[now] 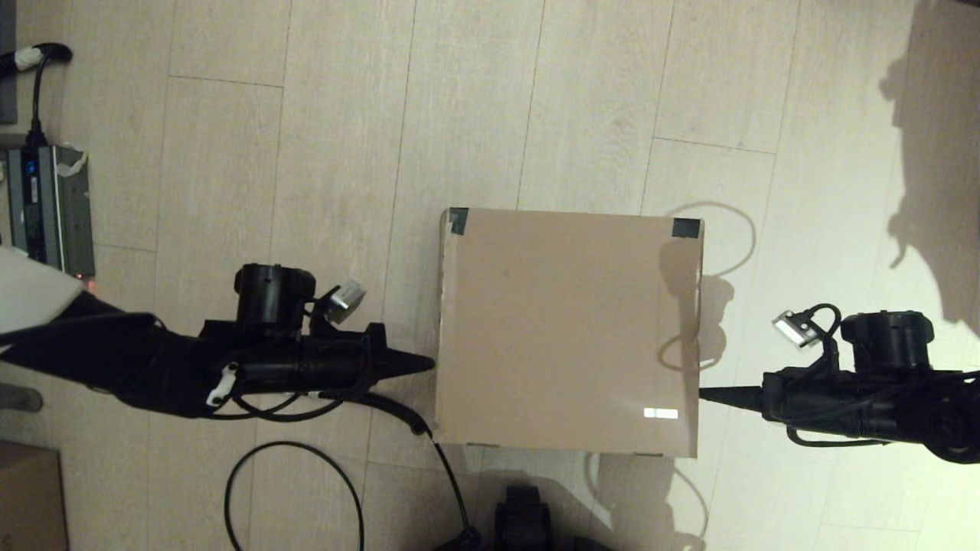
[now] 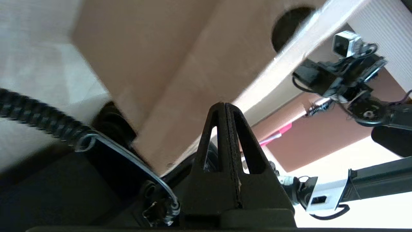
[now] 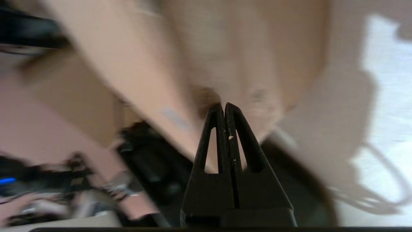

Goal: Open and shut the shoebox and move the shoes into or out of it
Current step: Open the shoe box

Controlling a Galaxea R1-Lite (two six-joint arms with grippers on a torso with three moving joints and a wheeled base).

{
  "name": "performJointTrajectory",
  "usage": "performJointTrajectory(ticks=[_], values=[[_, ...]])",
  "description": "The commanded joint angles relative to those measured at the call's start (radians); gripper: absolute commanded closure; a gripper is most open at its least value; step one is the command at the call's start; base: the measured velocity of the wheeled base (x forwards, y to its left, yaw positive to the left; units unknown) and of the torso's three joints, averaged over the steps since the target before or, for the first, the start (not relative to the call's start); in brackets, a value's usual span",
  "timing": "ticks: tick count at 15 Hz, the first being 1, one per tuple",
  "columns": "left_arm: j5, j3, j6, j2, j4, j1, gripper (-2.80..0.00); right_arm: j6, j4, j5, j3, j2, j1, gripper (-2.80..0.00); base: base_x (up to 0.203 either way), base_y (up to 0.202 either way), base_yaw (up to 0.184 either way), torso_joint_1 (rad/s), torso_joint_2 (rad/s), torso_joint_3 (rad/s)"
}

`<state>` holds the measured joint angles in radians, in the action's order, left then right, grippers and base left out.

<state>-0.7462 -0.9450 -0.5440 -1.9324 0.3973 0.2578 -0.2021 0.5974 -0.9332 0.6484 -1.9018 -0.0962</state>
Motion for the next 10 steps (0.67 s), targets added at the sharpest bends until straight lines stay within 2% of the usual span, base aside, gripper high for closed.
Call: performJointTrajectory(ticks=[1,6,10], values=[[-0.001,0.003,-0.004,0.025,-0.001,0.011,0.00,-0.032,0.005,-0.018,-0.010,0.062,-0.004,0.00,0.000,0.000,0.000,0.000,0.00,0.000],[0.002,0.044,-0.002,0.134,-0.006,0.011,0.00,-0.115,-0.001,-0.022,-0.021,0.170,-0.010,0.00,0.000,0.000,0.000,0.000,0.00,0.000],[0.002,0.026,-0.004,0.152,-0.008,0.011,0.00,-0.198,0.000,-0.014,0.004,0.218,-0.011,0.00,0.000,0.000,0.000,0.000,0.00,0.000]])
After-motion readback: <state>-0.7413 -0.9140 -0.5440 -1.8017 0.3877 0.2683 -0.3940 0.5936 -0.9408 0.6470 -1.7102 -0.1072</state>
